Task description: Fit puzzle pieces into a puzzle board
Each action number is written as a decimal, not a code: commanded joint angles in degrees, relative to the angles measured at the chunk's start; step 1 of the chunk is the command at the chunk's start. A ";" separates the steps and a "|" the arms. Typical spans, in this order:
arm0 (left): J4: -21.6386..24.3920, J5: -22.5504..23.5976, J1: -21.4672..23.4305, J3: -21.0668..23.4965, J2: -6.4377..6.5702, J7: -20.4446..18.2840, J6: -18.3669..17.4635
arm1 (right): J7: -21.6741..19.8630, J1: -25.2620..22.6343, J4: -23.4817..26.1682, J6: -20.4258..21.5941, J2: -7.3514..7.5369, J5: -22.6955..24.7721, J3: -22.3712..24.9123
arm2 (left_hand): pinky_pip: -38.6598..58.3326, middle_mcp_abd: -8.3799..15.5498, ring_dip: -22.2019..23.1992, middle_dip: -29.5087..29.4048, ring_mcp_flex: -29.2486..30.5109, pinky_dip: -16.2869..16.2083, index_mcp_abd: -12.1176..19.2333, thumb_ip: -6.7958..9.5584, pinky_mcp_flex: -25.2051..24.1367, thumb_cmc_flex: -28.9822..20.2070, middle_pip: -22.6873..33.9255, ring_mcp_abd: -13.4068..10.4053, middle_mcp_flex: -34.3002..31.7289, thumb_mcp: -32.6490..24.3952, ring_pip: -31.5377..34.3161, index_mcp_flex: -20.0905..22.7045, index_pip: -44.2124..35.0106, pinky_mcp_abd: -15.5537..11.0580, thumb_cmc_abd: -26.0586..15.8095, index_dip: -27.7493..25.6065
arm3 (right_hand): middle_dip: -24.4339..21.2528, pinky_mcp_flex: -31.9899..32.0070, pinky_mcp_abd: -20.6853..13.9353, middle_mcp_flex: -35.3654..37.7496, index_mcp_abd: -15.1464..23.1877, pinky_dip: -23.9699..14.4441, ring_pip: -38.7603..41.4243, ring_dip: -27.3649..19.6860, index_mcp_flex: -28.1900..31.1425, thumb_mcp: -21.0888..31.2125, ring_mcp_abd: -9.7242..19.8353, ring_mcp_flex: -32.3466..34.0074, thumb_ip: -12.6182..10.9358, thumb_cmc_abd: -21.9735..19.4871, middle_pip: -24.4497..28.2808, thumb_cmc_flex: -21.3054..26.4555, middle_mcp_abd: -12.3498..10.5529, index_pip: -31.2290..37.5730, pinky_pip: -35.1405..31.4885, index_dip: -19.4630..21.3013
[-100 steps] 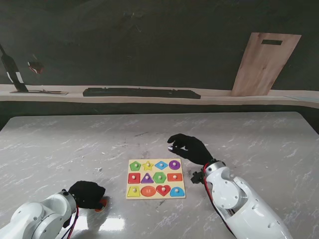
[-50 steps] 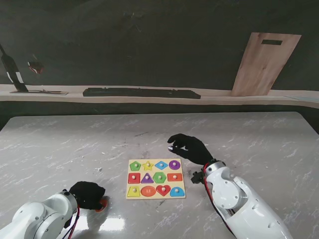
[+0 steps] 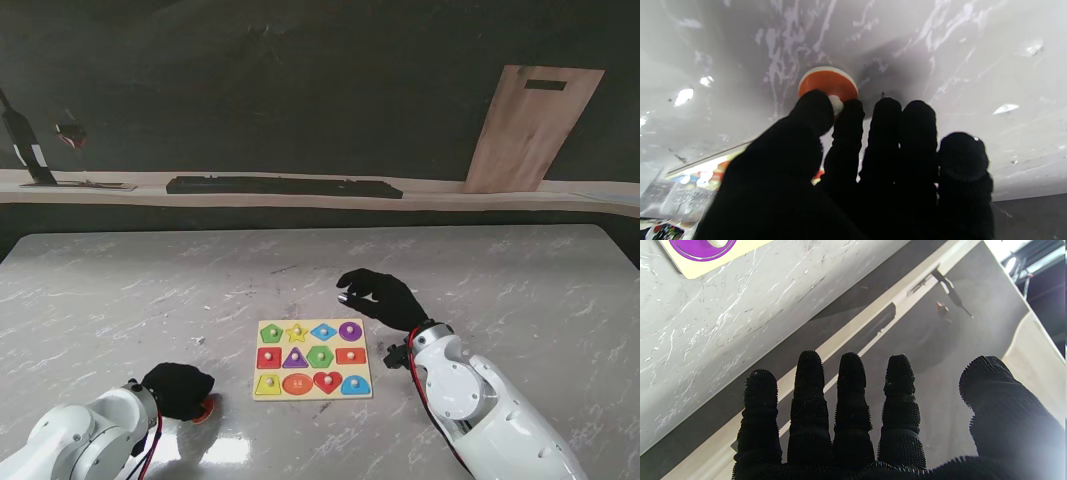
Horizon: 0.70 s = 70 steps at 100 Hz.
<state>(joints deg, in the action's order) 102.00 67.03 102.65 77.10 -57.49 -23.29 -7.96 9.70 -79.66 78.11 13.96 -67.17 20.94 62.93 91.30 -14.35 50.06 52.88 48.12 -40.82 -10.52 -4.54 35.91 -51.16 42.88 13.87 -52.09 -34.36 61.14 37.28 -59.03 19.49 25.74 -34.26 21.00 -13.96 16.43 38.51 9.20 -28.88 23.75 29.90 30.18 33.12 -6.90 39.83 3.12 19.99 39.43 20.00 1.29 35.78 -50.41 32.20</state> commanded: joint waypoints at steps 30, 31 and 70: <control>-1.07 0.30 0.20 0.48 -0.32 5.46 -1.88 | 0.10 -0.31 0.28 -0.16 -0.28 -0.24 -0.06 | 3.78 0.56 -0.38 3.25 1.63 1.01 6.83 2.82 1.54 1.24 -0.70 -0.51 -2.09 -10.05 3.01 1.33 -2.62 -2.72 2.06 -1.74 | 0.38 0.52 0.51 1.16 1.65 -0.23 0.66 0.73 0.54 -0.10 -0.33 0.98 -1.08 -1.50 0.55 0.20 0.25 -0.20 -0.83 0.67; -1.05 0.28 0.17 0.50 -0.32 5.48 -1.95 | 0.08 -0.30 0.28 -0.15 -0.28 -0.26 -0.06 | 3.79 0.55 -0.38 3.29 1.63 1.02 6.83 2.83 1.54 1.26 -0.70 -0.51 -2.09 -10.07 3.01 1.31 -2.63 -2.73 2.04 -1.76 | 0.38 0.48 0.49 1.15 1.69 -0.23 0.66 0.73 0.53 -0.11 -0.32 0.98 -1.07 -1.47 0.55 0.19 0.22 -0.21 -0.85 0.66; -0.27 0.28 -1.52 1.64 -0.29 6.89 -6.78 | -0.14 -0.39 0.37 0.58 -0.31 -0.96 0.09 | 3.84 1.02 -0.38 4.41 1.55 1.08 7.67 3.49 1.56 2.22 -1.18 -0.35 -2.09 -11.65 2.85 1.09 -3.20 -2.61 2.17 -2.52 | 0.38 0.48 0.50 1.20 1.68 -0.24 0.68 0.73 0.58 -0.10 -0.31 0.97 -1.07 -1.47 0.55 0.17 0.22 -0.17 -0.85 0.68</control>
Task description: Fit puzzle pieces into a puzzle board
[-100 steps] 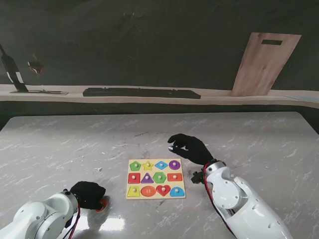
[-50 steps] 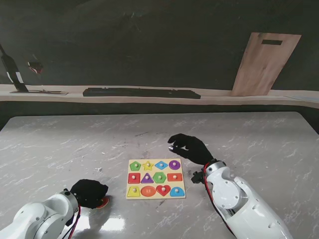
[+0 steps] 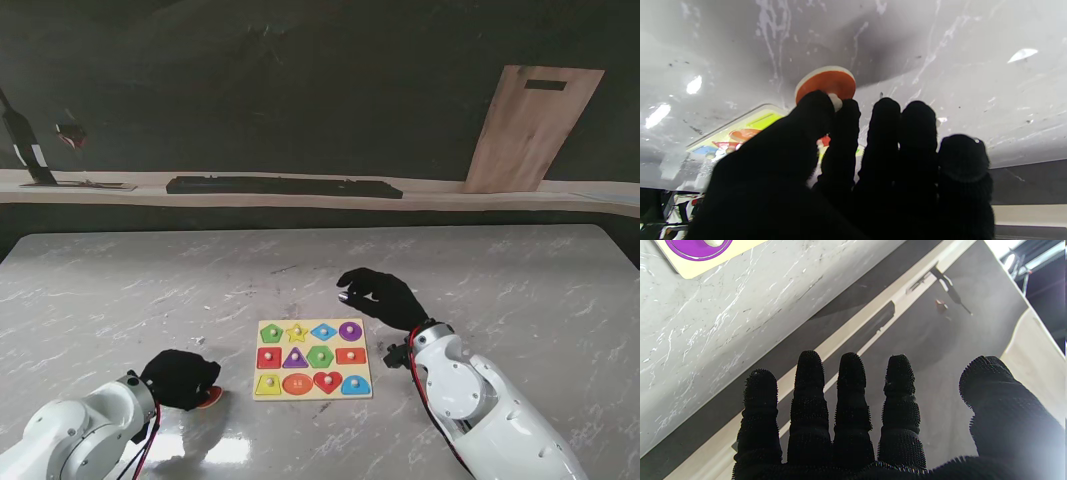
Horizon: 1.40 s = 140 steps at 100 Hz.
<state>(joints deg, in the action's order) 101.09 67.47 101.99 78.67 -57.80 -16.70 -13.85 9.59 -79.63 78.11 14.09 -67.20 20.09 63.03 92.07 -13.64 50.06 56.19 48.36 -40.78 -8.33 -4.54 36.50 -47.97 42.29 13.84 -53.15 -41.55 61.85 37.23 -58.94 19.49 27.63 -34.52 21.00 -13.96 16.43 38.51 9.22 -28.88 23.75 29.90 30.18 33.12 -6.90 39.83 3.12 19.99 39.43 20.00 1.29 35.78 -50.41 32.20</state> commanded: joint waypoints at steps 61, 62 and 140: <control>-7.40 -9.81 -16.83 -10.46 0.33 -0.90 -6.35 | -0.68 -1.16 0.79 3.29 -0.31 -2.38 1.02 | 2.86 0.55 -0.44 1.67 1.14 1.13 5.60 3.29 0.65 -0.65 -1.27 -0.31 -1.11 -4.87 1.75 1.04 -3.38 -2.71 0.32 -2.51 | 0.35 0.44 0.54 1.24 1.70 -0.24 0.58 0.70 0.78 -0.11 -0.31 0.97 -1.07 -1.49 0.45 0.17 0.26 -0.20 -0.84 0.66; -7.59 -10.06 -17.15 -10.74 0.34 -0.95 -6.42 | -0.74 -1.15 0.79 3.34 -0.30 -2.48 1.02 | 2.86 0.55 -0.44 1.68 1.14 1.13 5.60 3.30 0.64 -0.66 -1.27 -0.31 -1.12 -4.90 1.75 1.04 -3.38 -2.71 0.32 -2.51 | 0.34 0.44 0.54 1.22 1.68 -0.24 0.58 0.70 0.76 -0.09 -0.29 0.98 -1.07 -1.51 0.43 0.20 0.25 -0.21 -0.84 0.66; -22.61 -25.66 -37.27 -33.95 -0.27 -2.15 -11.14 | 0.23 -2.24 1.09 5.39 -0.51 -3.49 3.08 | 3.54 0.88 -0.22 2.20 1.90 1.17 6.17 3.39 1.35 0.08 -0.68 -1.14 -1.23 -5.49 2.18 0.79 -3.85 -3.76 0.19 -2.73 | 0.33 0.38 0.52 1.31 1.61 -0.23 0.53 0.70 0.88 -0.24 -0.33 1.05 -1.07 -1.41 0.33 0.28 0.27 -0.30 -0.81 0.65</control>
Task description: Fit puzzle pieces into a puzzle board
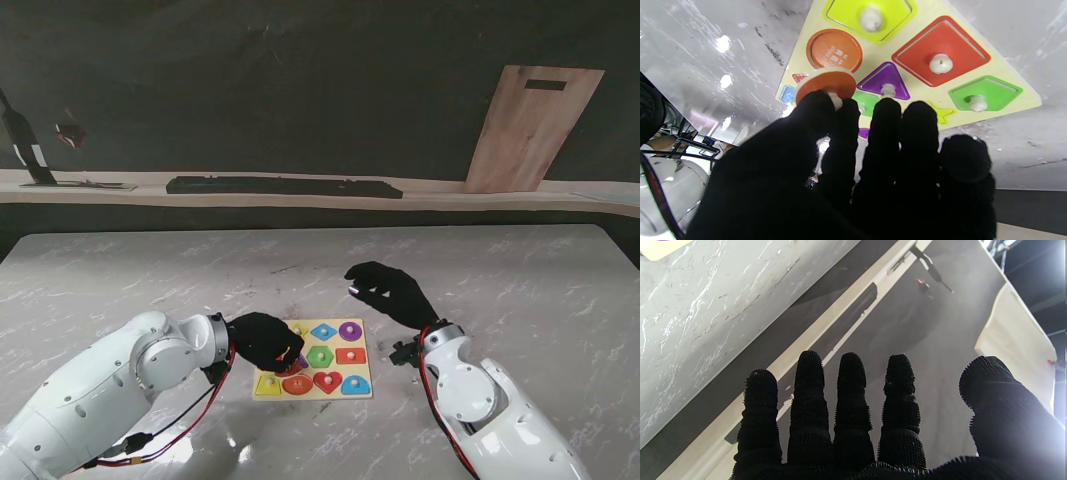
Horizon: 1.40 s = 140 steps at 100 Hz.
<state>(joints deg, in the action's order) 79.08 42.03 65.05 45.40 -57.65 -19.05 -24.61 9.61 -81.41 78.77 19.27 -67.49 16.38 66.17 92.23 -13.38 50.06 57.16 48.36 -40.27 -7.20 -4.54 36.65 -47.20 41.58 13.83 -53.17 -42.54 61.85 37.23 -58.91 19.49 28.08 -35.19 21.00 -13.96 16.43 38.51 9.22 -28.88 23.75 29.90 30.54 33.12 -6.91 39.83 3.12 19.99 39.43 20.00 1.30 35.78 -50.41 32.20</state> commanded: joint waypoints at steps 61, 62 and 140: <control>-6.60 0.13 -6.28 -9.99 -1.53 4.66 -0.70 | 0.22 -0.73 0.76 0.01 -0.22 0.09 0.30 | 4.41 0.93 -0.17 1.61 2.56 0.95 5.50 4.33 2.15 1.19 1.19 -1.64 -1.41 -7.02 3.11 0.54 -5.14 -4.27 -0.01 -2.96 | 0.34 0.42 0.54 1.34 1.65 -0.23 0.53 0.73 0.51 -0.31 -0.32 1.08 -1.07 -1.40 0.34 0.32 0.26 -0.33 -0.79 0.66; -6.68 0.12 -6.36 -10.11 -1.54 4.69 -0.73 | 0.21 -0.74 0.76 0.02 -0.21 0.09 0.31 | 4.41 0.94 -0.17 1.61 2.56 0.95 5.51 4.34 2.15 1.18 1.20 -1.64 -1.40 -7.04 3.11 0.54 -5.15 -4.27 -0.01 -2.96 | 0.34 0.42 0.54 1.34 1.65 -0.23 0.53 0.73 0.49 -0.29 -0.31 1.09 -1.08 -1.43 0.34 0.35 0.25 -0.33 -0.79 0.66; -12.64 3.87 -10.69 -17.50 -2.52 11.78 -3.02 | 0.27 -0.88 0.76 0.25 -0.16 0.35 0.63 | 5.34 1.53 -0.54 0.62 3.25 1.48 5.24 4.14 2.78 2.07 2.73 -2.88 -1.20 -5.19 3.43 0.19 -5.30 -5.53 -0.03 -1.43 | 0.35 0.39 0.55 1.40 1.66 -0.24 0.51 0.73 0.57 -0.40 -0.37 1.11 -1.07 -1.45 0.31 0.32 0.24 -0.34 -0.78 0.67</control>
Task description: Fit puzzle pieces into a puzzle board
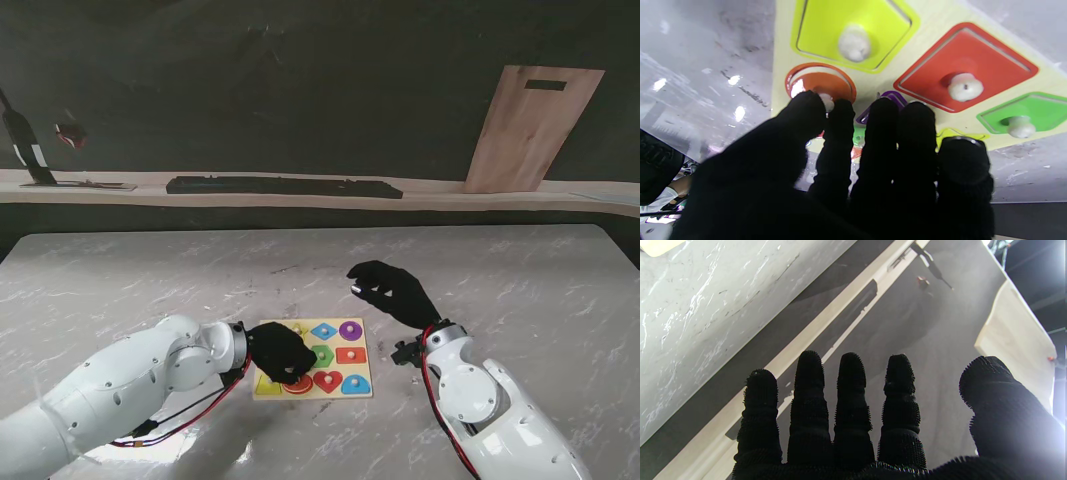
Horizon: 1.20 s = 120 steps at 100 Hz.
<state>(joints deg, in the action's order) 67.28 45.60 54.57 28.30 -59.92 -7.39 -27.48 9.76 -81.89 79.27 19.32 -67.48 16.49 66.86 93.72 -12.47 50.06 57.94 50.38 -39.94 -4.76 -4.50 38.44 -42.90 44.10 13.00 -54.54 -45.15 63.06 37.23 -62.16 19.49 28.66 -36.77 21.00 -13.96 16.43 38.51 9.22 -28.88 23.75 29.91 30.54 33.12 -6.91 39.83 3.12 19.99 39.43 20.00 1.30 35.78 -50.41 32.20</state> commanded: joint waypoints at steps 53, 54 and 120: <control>0.97 -0.02 -0.46 -0.53 0.44 -2.97 -0.10 | 0.17 -0.45 0.23 0.40 -0.16 0.24 0.09 | 5.73 2.47 -1.28 -6.47 3.30 1.98 2.44 0.06 2.80 -3.49 9.00 -3.45 -0.42 18.63 4.37 0.57 -9.22 -5.54 -1.99 -2.45 | 0.36 0.39 0.57 1.42 1.62 -0.24 0.53 0.75 0.60 -0.38 -0.40 1.17 -1.08 -1.45 0.30 0.34 0.25 -0.33 -0.78 0.68; 0.97 0.00 -0.47 -0.54 0.45 -2.95 -0.12 | 0.17 -0.45 0.23 0.40 -0.16 0.25 0.09 | 5.80 2.55 -1.29 -6.42 3.38 1.97 2.44 0.06 2.90 -3.32 9.15 -3.49 -0.59 18.81 4.42 0.71 -9.36 -5.53 -2.13 -2.57 | 0.36 0.40 0.58 1.41 1.57 -0.24 0.53 0.75 0.59 -0.38 -0.40 1.16 -1.08 -1.47 0.30 0.35 0.24 -0.33 -0.78 0.68; -1.63 3.81 -1.27 -2.08 -0.42 3.95 -0.93 | 0.51 -0.68 0.31 0.69 -0.19 0.39 0.42 | 6.37 2.61 -2.02 -5.90 3.99 2.31 4.44 -0.84 3.41 -6.91 10.11 -3.07 -1.60 17.59 4.64 1.14 -11.87 -5.05 -3.82 -2.07 | 0.36 0.33 0.53 1.51 1.68 -0.24 0.54 0.77 0.55 -0.43 -0.46 1.23 -1.07 -1.44 0.29 0.32 0.22 -0.41 -0.82 0.65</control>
<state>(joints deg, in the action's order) 66.81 49.71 53.50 26.48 -59.89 -4.11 -28.04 10.24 -82.21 79.28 19.81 -67.48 16.71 67.40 95.65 -9.74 48.71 51.43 52.19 -38.70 -2.08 -4.48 40.62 -45.98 52.81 10.82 -54.40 -26.27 65.30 37.72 -71.47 19.49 26.58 -39.59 21.00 -13.96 16.43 38.51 9.23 -28.88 23.75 29.91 30.54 33.12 -6.91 39.83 3.12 19.99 39.43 20.00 1.30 35.78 -50.41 32.20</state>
